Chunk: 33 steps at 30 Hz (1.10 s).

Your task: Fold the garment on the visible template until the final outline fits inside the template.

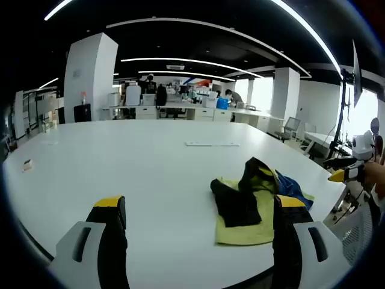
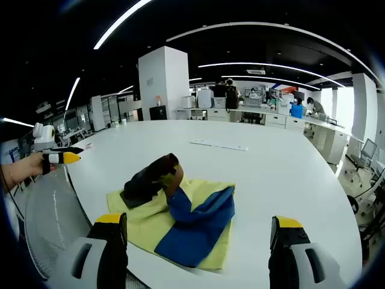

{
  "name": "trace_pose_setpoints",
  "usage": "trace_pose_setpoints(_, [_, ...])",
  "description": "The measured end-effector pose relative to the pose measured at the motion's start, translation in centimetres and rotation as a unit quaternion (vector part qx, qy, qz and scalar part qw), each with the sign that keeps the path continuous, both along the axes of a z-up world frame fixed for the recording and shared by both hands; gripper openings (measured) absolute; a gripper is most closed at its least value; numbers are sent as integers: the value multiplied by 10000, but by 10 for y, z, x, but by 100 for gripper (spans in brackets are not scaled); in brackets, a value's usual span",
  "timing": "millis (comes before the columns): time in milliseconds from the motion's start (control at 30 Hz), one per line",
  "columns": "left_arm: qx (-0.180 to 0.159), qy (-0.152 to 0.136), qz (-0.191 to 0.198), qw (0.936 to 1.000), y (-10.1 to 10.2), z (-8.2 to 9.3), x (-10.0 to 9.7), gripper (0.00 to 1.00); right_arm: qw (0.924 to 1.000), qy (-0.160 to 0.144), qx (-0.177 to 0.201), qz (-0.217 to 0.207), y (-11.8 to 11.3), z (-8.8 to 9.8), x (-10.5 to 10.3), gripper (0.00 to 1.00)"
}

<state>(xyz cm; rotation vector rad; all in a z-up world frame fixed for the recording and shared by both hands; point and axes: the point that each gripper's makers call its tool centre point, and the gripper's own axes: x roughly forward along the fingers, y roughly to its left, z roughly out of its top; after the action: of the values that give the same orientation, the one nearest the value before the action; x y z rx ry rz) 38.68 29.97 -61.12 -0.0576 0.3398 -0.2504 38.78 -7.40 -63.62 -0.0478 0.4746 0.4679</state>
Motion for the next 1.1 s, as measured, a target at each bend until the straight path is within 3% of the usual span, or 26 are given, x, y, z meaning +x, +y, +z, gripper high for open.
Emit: trace_pose_setpoints(1100, [78,-3,-87,9999,-5,-1,-4,99,10000,-35,-49,0,-9,-4,-6,99])
